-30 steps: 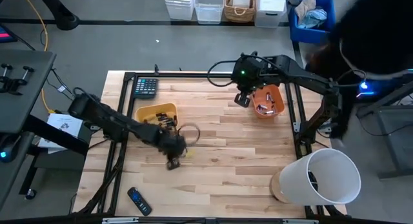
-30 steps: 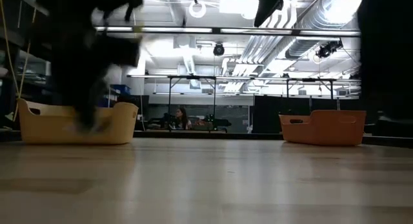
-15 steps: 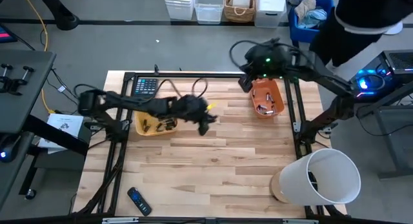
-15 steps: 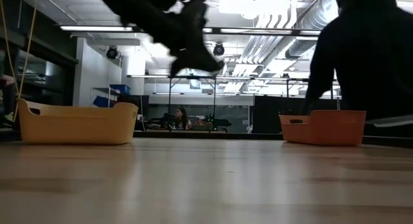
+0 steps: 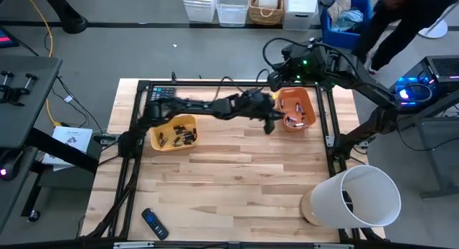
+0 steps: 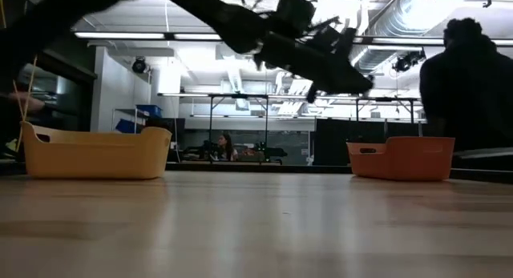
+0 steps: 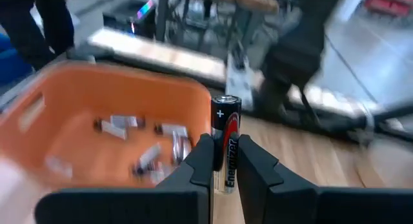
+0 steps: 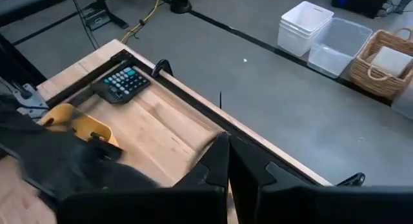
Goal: Sort batteries
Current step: Put the silver battery into the orange bin, then return to Home Position
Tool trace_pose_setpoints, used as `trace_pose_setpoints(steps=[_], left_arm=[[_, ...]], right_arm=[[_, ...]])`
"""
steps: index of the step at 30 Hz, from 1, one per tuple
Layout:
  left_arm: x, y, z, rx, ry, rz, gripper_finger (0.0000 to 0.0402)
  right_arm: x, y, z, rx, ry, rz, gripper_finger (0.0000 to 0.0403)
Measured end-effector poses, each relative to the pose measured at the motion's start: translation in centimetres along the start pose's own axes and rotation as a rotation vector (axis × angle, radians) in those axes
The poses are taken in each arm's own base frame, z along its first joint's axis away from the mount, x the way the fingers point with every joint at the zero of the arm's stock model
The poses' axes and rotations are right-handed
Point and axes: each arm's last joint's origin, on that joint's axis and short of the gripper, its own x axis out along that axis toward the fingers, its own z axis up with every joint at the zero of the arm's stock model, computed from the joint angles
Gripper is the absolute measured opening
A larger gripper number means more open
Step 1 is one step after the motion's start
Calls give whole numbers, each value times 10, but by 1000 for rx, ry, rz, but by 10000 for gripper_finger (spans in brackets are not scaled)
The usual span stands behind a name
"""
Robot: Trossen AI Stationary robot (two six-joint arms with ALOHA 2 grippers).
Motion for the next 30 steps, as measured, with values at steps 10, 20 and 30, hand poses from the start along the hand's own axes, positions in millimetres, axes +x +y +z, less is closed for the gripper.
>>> trace_pose_setpoints(steps=[10,20,30], left_arm=[[85,35,-13,-111,-180,64,58],[57,46,23,-167,7,-36,179],[-95,61,116,-73,287,-75,100]], right_arm=[[0,2,6,42,-64,-2,0],[1,1,5,-48,-53,-15,0],[-9,-4,3,-149,-50,-6,0]])
